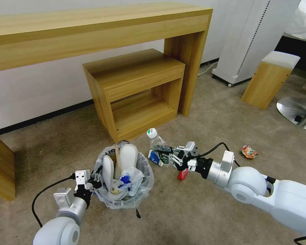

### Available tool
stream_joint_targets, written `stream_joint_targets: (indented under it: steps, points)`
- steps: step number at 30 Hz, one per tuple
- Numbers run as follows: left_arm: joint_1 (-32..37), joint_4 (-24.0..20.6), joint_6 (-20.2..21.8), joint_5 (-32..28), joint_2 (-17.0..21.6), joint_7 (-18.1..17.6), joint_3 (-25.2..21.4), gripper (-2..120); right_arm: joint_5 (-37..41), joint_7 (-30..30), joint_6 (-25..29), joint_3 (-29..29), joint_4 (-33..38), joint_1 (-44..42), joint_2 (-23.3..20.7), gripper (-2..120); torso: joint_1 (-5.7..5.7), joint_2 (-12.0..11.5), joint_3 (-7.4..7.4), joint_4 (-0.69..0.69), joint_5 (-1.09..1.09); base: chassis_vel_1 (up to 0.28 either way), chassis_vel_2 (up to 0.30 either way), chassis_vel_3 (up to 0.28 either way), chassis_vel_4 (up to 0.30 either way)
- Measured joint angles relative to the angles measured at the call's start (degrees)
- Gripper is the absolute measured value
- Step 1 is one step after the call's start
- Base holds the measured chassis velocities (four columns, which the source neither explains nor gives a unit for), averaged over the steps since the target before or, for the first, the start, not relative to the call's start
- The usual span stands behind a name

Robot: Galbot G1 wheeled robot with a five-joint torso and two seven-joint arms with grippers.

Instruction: Pick up the trash bin and place the garbage on the floor into it.

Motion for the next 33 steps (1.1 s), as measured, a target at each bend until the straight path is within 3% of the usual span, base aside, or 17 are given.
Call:
stream_joint_targets:
  steps: [10, 16, 21, 33]
  points:
    - [1.3, -2.0, 0.4, -0.1, 1.1, 0.5, 0.8, 3, 0.4, -0.7, 0.3, -6.9, -3.8, 6.7, 5.2, 9, 0.00, 0.0, 0.00, 0.01, 0.00, 0.000, 0.000, 0.000, 0.000]
    - [2.4, -3.0, 0.4, 0.0, 1.2, 0.7, 0.4, 3, 1.2, -1.7, 0.4, -14.2, -7.6, 13.4, 11.3, 9, 0.00, 0.0, 0.00, 0.03, 0.01, 0.000, 0.000, 0.000, 0.000]
    - [2.2, -3.0, 0.5, -0.2, 1.3, 0.7, 0.4, 3, 1.2, -1.4, 0.4, -16.0, -8.6, 14.0, 13.7, 9, 0.00, 0.0, 0.00, 0.01, 0.02, 0.000, 0.000, 0.000, 0.000]
    - [-1.7, 4.5, -1.1, -2.3, 7.1, 2.0, 0.5, 3, 1.6, -1.0, 0.5, -16.4, -8.6, 13.8, 14.3, 9, 0.00, 0.0, 0.00, 0.00, 0.00, 0.000, 0.000, 0.000, 0.000]
